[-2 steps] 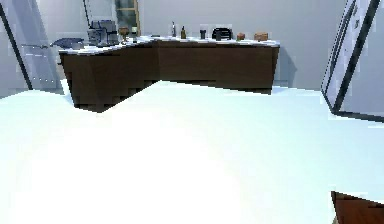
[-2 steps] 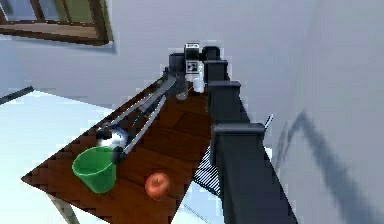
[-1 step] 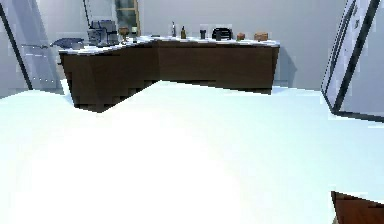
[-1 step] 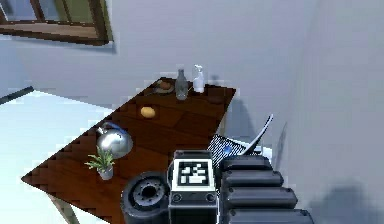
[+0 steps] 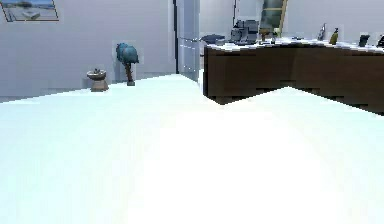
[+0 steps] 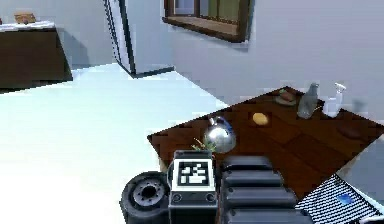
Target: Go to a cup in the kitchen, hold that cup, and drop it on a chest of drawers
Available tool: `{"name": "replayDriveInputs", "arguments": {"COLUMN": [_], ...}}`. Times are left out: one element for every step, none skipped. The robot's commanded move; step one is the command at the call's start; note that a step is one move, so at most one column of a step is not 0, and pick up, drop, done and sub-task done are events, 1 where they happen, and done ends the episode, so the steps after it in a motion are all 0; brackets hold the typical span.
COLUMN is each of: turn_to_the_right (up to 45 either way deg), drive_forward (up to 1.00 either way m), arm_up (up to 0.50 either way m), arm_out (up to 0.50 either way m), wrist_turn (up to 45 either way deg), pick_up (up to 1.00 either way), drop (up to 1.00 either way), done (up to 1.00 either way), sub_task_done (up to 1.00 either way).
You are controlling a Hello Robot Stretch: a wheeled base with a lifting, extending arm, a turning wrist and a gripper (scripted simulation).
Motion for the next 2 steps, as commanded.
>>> {"name": "replayDriveInputs", "arguments": {"turn_to_the_right": [0.0, 0.0], "drive_forward": [1.00, 1.00], "arm_up": [0.00, 0.00], "arm_out": [0.00, 0.00], "wrist_turn": [0.0, 0.0], "pick_up": [0.00, 0.00], "drop": [0.00, 0.00], "done": [0.00, 0.00], "sub_task_done": [0.00, 0.00]}}
